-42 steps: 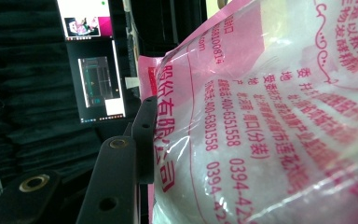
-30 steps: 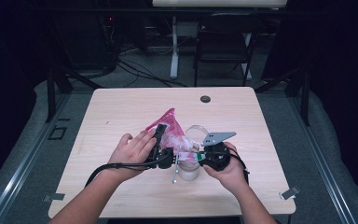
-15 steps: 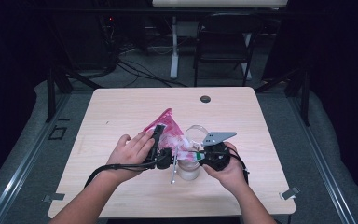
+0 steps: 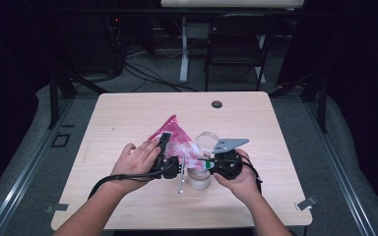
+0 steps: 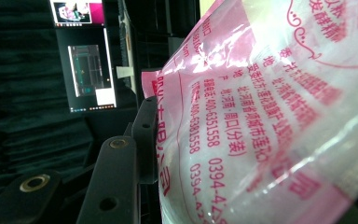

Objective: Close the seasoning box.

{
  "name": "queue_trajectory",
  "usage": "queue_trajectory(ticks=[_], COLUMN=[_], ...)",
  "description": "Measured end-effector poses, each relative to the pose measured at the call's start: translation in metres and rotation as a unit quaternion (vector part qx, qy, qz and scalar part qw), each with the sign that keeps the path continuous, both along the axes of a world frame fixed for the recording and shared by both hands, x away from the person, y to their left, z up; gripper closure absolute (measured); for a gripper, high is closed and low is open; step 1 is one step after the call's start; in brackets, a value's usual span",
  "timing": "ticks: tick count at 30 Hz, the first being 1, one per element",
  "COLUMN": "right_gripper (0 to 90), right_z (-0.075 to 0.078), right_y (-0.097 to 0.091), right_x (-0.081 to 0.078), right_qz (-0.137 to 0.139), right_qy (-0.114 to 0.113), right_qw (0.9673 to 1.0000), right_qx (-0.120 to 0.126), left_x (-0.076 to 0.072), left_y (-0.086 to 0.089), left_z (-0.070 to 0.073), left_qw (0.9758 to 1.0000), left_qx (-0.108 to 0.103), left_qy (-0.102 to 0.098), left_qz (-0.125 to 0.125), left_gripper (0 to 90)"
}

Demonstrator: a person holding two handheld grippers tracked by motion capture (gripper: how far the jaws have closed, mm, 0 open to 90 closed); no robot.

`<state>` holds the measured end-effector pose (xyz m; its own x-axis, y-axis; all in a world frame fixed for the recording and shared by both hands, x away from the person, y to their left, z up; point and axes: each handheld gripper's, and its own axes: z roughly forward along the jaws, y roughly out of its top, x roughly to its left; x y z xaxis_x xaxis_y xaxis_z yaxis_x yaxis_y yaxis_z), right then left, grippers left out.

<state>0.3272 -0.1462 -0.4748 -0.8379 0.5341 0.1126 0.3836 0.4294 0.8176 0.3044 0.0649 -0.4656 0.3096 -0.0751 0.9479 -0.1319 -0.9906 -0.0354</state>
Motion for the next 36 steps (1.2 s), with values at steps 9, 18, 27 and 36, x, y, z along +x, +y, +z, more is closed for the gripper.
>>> queue_trajectory(ticks=[9,18,27,36], right_gripper=[90.0,90.0,90.0,90.0], right_z=[0.002,0.001,0.0,-0.001], right_y=[0.001,0.005,0.007,0.01], right_x=[0.0,-0.001,-0.001,-0.001], right_qz=[0.003,0.005,0.011,0.011], right_qy=[-0.004,-0.005,-0.005,-0.007], right_qw=[1.0,1.0,0.9999,0.9999], right_qx=[0.003,0.005,-0.001,-0.002], left_x=[-0.002,-0.003,-0.004,-0.006], left_y=[0.005,0.01,0.013,0.015], left_z=[-0.008,-0.015,-0.022,-0.028], left_qw=[0.9996,0.9987,0.9971,0.9952], left_qx=[-0.019,-0.038,-0.054,-0.068], left_qy=[0.015,0.026,0.041,0.052], left_qz=[0.016,0.024,0.034,0.046], left_gripper=[61.6,62.0,62.7,63.1])
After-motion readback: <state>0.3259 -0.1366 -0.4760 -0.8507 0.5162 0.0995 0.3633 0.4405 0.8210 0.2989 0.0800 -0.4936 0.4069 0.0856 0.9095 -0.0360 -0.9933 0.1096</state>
